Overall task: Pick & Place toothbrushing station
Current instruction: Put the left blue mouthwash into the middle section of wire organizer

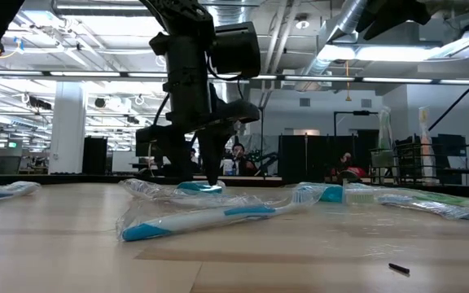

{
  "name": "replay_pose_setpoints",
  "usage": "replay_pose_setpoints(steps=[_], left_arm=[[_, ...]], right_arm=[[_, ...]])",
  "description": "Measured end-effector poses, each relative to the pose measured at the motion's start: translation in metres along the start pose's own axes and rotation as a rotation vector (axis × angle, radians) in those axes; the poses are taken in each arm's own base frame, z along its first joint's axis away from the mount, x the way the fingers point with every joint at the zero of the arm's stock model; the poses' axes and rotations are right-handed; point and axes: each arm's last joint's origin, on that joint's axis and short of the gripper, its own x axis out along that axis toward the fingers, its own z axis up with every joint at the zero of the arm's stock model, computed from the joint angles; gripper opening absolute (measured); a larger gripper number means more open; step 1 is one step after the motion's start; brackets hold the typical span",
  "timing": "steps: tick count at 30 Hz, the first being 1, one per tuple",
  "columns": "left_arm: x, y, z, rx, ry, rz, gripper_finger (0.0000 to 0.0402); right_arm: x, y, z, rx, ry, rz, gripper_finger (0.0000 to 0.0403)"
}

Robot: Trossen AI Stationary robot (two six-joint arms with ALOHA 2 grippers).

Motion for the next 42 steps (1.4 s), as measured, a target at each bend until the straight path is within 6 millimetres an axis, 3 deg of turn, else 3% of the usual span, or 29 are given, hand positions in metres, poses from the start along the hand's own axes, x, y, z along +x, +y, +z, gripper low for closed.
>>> replay_pose_setpoints(steps=[8,23,33,42], left_arm=[[-0.001,-0.010,-0.018,0.049,-0.041,0.021,0.0176],[-0.001,-0.006,-0.014,0.014,-0.033,0.041,0.0177],[-0.001,-0.005,-0.014,0.054,-0.044,0.054,0.0259],[-0.001,-0.005,-0.014,0.119,-0.063,0.064,0.0268]], right_arm=[[0.000,0.000,0.000,-0.002,0.000,0.000,0.0133],[0.000,0.000,0.000,-0.018,-0.001,0.000,0.0133],[0.000,0.000,0.000,-0.015,-0.001,0.000,0.0133],[0.000,0.000,0.000,-0.023,-0.001,0.000,0.0133]])
